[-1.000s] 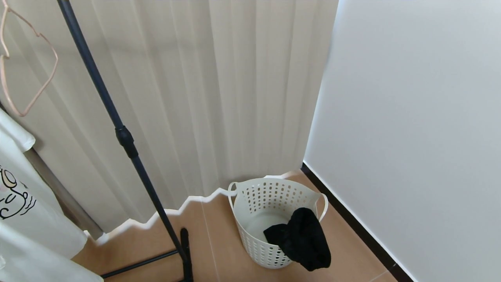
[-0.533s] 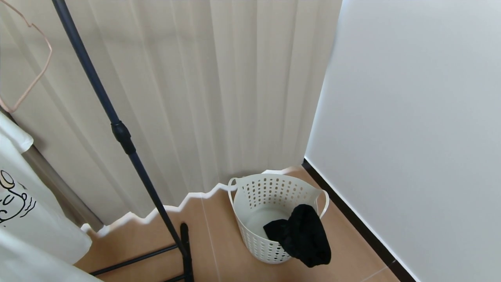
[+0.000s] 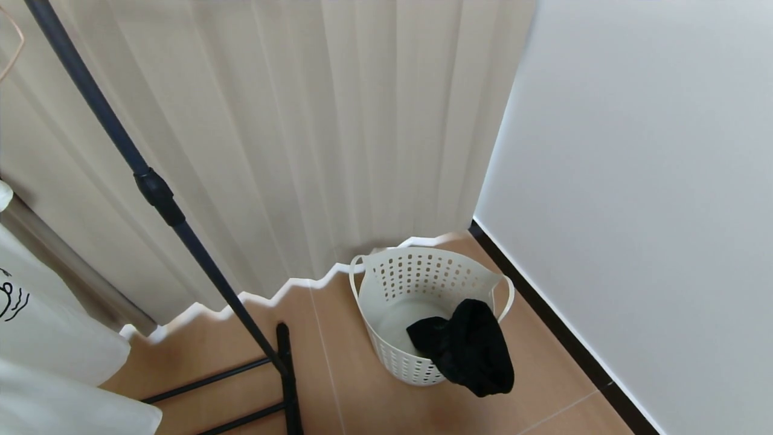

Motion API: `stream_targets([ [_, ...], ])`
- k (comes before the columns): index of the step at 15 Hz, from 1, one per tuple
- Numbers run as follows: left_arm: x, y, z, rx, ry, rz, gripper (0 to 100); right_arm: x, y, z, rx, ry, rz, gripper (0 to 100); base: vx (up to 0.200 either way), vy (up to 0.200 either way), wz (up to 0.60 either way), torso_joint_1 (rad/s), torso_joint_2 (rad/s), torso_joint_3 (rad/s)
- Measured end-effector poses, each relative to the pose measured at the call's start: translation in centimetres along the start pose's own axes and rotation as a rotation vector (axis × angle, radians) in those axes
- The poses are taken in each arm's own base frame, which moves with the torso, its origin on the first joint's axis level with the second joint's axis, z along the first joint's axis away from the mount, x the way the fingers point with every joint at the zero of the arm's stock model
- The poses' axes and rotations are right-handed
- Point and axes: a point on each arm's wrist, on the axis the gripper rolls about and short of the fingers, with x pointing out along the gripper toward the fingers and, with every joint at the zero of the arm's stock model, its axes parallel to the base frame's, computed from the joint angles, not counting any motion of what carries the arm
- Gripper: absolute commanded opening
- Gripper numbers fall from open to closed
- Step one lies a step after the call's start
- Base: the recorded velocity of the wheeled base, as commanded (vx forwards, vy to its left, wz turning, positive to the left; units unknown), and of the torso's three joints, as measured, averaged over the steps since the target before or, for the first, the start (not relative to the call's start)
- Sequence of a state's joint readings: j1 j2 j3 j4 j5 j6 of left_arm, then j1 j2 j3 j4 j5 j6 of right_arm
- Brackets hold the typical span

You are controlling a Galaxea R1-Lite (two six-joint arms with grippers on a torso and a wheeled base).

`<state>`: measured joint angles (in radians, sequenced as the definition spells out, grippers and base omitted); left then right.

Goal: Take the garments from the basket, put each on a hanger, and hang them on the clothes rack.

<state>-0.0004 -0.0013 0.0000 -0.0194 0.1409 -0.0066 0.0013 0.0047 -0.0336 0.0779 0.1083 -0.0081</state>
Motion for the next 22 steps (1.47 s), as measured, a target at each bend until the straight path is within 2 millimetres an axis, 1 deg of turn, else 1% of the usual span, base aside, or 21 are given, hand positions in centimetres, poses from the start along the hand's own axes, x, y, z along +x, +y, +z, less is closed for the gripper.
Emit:
stream_targets([
  [22, 0.0, 0.0, 0.0, -0.002, 0.0, 0.001, 100, 0.01, 0.0, -0.02, -0.005, 0.001, -0.001, 100, 0.0, 0.0, 0.0, 0.003, 0.0, -0.198],
])
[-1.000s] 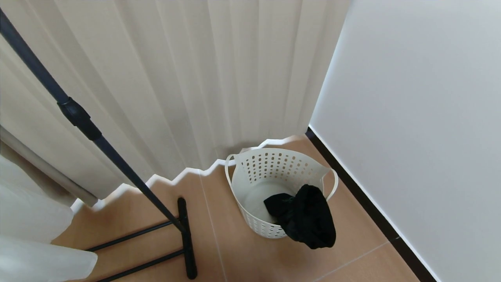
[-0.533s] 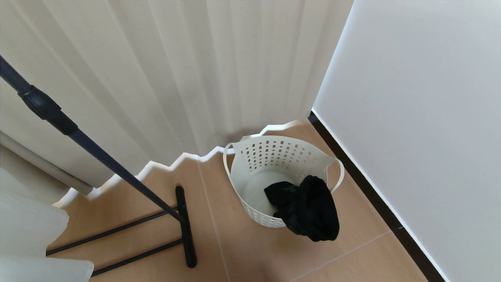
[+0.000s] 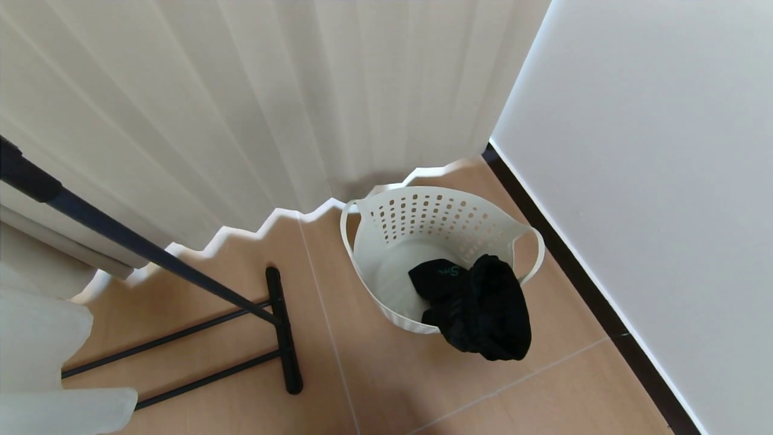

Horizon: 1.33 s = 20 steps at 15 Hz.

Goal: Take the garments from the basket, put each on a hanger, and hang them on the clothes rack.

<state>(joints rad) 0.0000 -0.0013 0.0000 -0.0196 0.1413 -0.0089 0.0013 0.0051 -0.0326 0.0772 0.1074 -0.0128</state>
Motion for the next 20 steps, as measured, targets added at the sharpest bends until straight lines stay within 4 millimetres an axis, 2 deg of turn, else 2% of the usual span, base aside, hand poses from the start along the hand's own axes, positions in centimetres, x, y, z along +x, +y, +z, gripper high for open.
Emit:
stream_targets([
  [5, 0.0, 0.0, 0.0, 0.001, 0.0, -0.001, 100, 0.0, 0.0, 0.0, -0.001, -0.001, -0.003, 100, 0.0, 0.0, 0.0, 0.006, 0.0, -0.189],
  [8, 0.0, 0.0, 0.0, 0.003, -0.001, 0.0, 100, 0.1, 0.0, 0.1, 0.001, 0.029, 0.003, 100, 0.0, 0.0, 0.0, -0.001, 0.0, -0.028],
  [11, 0.0, 0.0, 0.0, 0.003, -0.002, 0.0, 100, 1.3, -0.2, 0.4, 0.007, 0.17, 0.08, 100, 0.0, 0.0, 0.0, 0.0, 0.0, 0.0],
  [14, 0.0, 0.0, 0.0, 0.013, -0.002, 0.0, 100, 3.1, -0.2, 1.5, -0.008, 0.356, 0.192, 100, 0.0, 0.0, 0.0, 0.0, 0.0, 0.0],
  [16, 0.0, 0.0, 0.0, 0.017, -0.001, 0.001, 100, 5.0, 0.0, 3.2, -0.068, 0.443, 0.238, 100, 0.0, 0.0, 0.0, 0.0, 0.0, 0.0],
  [20, 0.0, 0.0, 0.0, 0.017, 0.0, 0.0, 100, 9.6, 0.7, 6.8, -0.259, 0.511, 0.31, 100, 0.0, 0.0, 0.0, 0.0, 0.0, 0.0],
])
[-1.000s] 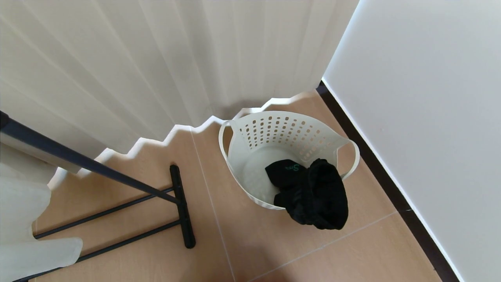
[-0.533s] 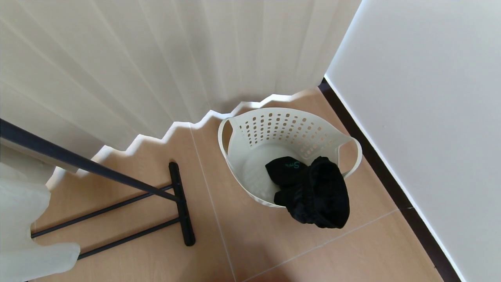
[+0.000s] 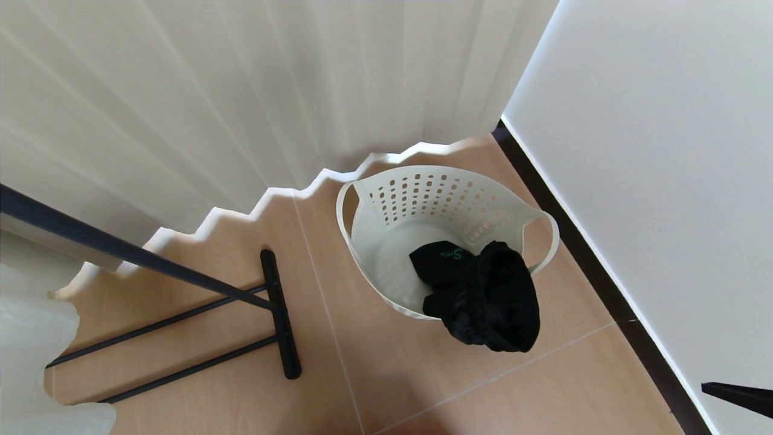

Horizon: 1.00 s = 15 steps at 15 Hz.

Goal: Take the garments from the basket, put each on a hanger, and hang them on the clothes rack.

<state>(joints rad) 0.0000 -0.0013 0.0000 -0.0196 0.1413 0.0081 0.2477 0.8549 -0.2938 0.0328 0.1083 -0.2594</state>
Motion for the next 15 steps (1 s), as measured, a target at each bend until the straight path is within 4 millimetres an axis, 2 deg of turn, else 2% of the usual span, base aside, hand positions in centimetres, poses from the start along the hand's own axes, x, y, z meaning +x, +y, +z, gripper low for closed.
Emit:
stream_targets([
  [3, 0.0, 0.0, 0.0, -0.001, -0.001, 0.001, 100, 3.3, -1.4, 4.0, -0.17, 0.059, 0.022, 100, 0.0, 0.0, 0.0, 0.0, 0.0, 0.0],
  [6, 0.0, 0.0, 0.0, -0.001, -0.001, 0.001, 100, 7.9, -2.9, 7.6, -0.441, 0.031, 0.017, 100, 0.0, 0.0, 0.0, 0.0, 0.0, 0.0],
  [10, 0.0, 0.0, 0.0, -0.001, -0.001, 0.001, 100, 15.0, -4.1, 9.6, -0.622, 0.035, 0.027, 100, 0.0, 0.0, 0.0, 0.0, 0.0, 0.0],
  [13, 0.0, 0.0, 0.0, -0.001, -0.001, 0.0, 100, 20.8, -5.1, 10.8, -0.668, 0.022, 0.013, 100, 0.0, 0.0, 0.0, 0.0, 0.0, 0.0],
  [15, 0.0, 0.0, 0.0, -0.001, -0.001, 0.001, 100, 23.7, -6.0, 11.3, -0.668, 0.018, -0.006, 100, 0.0, 0.0, 0.0, 0.0, 0.0, 0.0],
])
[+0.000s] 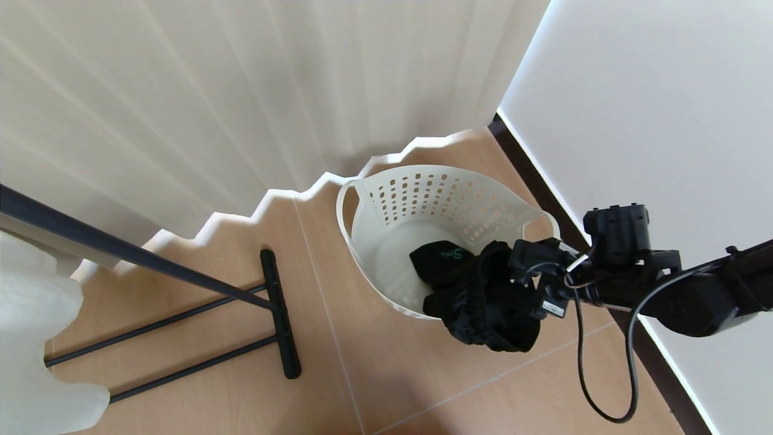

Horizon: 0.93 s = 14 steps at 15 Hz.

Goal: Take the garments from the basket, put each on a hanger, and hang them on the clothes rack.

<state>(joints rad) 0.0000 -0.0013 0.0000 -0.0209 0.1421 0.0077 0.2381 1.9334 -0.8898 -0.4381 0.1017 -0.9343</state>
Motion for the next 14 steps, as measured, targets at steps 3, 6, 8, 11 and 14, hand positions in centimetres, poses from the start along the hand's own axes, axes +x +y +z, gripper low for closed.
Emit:
stream_targets([
  [3, 0.0, 0.0, 0.0, 0.0, 0.0, 0.0, 100, 2.3, -2.2, -0.4, 0.035, 0.001, -0.052, 100, 0.0, 0.0, 0.0, 0.0, 0.0, 0.0],
  [6, 0.0, 0.0, 0.0, 0.0, 0.0, 0.0, 100, 3.2, -3.5, -0.1, 0.109, -0.019, -0.089, 100, 0.0, 0.0, 0.0, 0.0, 0.0, 0.0],
  [8, 0.0, 0.0, 0.0, 0.0, 0.0, 0.0, 100, 3.6, -3.8, 0.2, 0.115, -0.03, -0.097, 100, 0.0, 0.0, 0.0, 0.0, 0.0, 0.0],
  [11, 0.0, 0.0, 0.0, 0.0, 0.0, 0.0, 100, 4.1, -3.9, 0.5, 0.123, -0.033, -0.1, 0, 0.0, 0.0, 0.0, 0.0, 0.0, 0.0],
  [14, 0.0, 0.0, 0.0, 0.0, 0.0, 0.0, 100, 4.2, -3.6, 0.9, 0.165, -0.042, -0.093, 0, 0.0, 0.0, 0.0, 0.0, 0.0, 0.0],
])
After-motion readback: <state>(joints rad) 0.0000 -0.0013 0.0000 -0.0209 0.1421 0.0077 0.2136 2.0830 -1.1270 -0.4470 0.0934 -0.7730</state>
